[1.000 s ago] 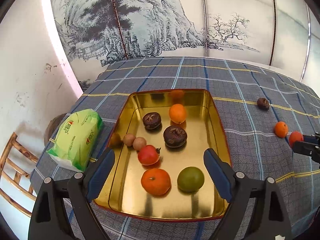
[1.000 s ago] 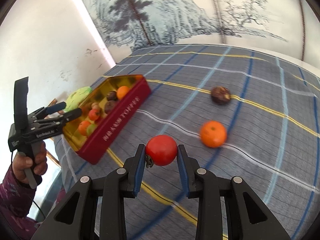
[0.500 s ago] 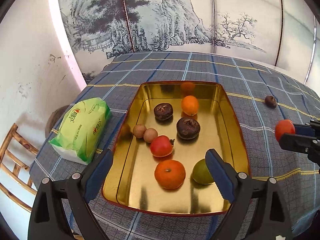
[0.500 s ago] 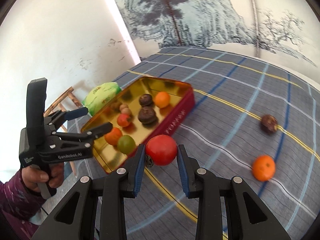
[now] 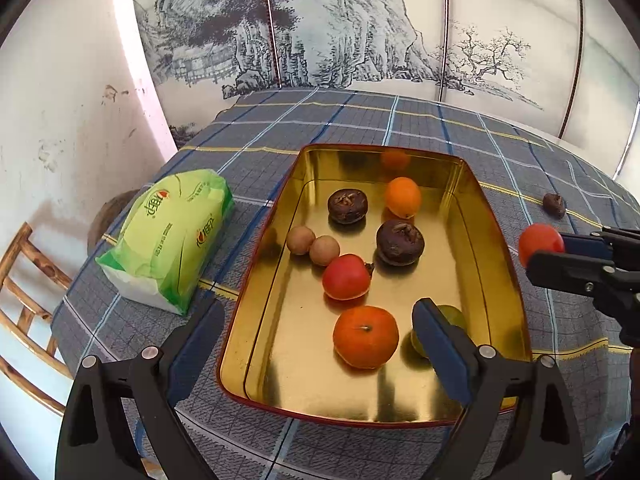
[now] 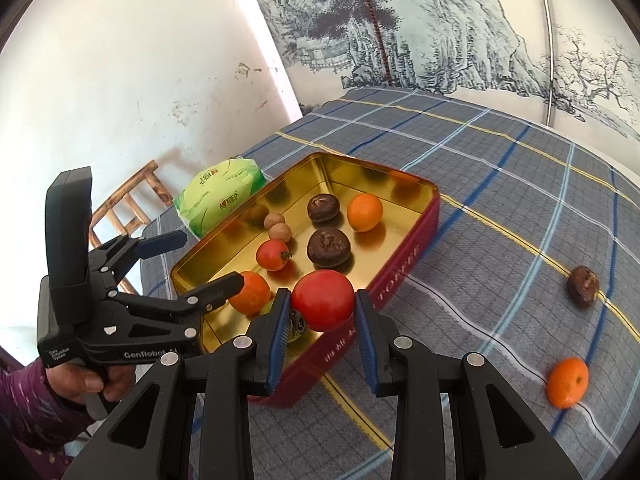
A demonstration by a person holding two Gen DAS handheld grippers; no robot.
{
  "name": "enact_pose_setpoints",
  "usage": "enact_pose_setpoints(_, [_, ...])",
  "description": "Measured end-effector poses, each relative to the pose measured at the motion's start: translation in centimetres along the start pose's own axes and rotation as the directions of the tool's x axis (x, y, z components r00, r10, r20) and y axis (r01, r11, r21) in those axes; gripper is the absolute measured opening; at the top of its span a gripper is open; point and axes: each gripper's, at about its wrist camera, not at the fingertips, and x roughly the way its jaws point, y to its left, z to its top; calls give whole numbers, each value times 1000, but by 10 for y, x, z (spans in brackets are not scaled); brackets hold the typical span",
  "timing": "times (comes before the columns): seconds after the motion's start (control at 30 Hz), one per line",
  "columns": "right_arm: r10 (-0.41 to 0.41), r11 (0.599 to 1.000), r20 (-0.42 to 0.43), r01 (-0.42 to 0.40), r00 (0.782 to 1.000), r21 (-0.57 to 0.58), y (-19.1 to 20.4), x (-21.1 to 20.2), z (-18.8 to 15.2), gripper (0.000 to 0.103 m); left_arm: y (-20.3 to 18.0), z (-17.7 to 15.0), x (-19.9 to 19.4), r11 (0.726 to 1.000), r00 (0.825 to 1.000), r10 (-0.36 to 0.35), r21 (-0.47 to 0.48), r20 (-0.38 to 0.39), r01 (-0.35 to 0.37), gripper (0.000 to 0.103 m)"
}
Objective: Organize fruits
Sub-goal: 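Carry the red tomato into the gold tray and open the right gripper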
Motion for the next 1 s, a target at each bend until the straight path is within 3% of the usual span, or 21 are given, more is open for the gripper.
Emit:
enact_pose_setpoints(0.83, [12,999,-67,-14,998,-39,18,59,21,33,32,-12,15,993,997,-24,-114,-69,16,93])
enact_pose_setpoints(1.0, [25,1000,-2,-25,1000,8,12,49,31,34,35,-14,15,992,997,-21,-123,-76,11,93])
